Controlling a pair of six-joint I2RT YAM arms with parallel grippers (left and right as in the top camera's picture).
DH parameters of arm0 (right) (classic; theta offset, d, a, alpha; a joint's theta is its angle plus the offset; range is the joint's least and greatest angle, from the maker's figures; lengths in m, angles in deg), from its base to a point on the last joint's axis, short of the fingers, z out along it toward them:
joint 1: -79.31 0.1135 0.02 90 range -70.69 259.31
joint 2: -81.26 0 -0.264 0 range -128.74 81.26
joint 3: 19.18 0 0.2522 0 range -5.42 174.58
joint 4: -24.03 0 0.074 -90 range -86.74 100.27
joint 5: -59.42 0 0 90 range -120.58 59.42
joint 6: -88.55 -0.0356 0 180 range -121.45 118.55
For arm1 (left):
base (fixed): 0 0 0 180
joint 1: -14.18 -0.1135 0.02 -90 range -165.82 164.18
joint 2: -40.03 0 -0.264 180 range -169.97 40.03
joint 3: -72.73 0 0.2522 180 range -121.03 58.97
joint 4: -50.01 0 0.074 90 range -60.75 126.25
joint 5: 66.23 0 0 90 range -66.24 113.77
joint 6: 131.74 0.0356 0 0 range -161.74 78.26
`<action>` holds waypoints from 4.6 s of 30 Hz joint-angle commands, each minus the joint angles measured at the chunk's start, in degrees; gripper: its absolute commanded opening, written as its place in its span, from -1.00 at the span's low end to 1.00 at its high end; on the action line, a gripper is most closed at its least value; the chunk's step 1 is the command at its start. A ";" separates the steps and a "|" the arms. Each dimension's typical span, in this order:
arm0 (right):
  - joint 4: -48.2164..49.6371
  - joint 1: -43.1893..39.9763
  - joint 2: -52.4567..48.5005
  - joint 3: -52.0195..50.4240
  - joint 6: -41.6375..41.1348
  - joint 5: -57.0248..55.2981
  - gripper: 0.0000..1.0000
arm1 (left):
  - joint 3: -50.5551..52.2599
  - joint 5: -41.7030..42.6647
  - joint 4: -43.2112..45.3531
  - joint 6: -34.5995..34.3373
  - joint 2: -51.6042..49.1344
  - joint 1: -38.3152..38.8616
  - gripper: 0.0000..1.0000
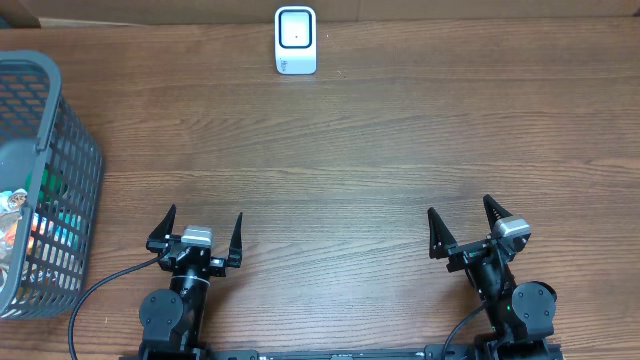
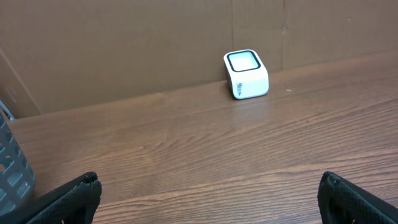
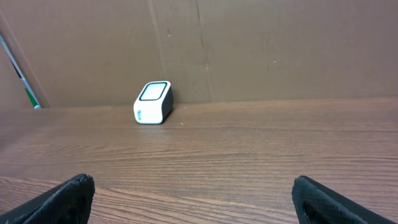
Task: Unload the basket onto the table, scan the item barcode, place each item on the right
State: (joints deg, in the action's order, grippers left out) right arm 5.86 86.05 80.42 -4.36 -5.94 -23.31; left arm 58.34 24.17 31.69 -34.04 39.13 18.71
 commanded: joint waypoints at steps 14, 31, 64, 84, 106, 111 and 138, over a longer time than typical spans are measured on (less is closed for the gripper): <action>0.22 0.04 0.68 -0.59 -0.13 0.11 1.00 | 0.35 0.63 0.11 0.87 0.66 0.26 0.99; 0.22 0.04 0.68 -0.59 -0.13 0.11 1.00 | 0.35 0.63 0.13 0.87 0.66 0.26 1.00; 0.22 0.04 0.68 -0.59 -0.13 0.11 1.00 | 0.35 0.63 0.11 0.87 0.66 0.26 1.00; 0.22 0.04 0.68 -0.59 -0.15 0.11 1.00 | 0.35 -2.29 0.35 14.53 0.66 0.26 0.99; 0.22 0.04 0.68 -0.59 -0.13 0.11 1.00 | -1.53 -0.98 0.09 -1.88 0.63 0.26 1.00; 0.22 0.04 0.68 -0.59 -0.13 0.11 1.00 | -9.14 -1.01 -2.97 -2.62 -2.08 0.26 1.00; 0.22 0.04 0.68 -0.59 -0.13 0.11 1.00 | -92.52 8.37 -55.67 -4.20 -73.68 0.22 0.99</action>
State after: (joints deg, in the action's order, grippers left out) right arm 5.88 86.07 80.42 -4.36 -5.96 -23.33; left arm -32.65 29.66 -23.67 -37.38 -30.66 18.71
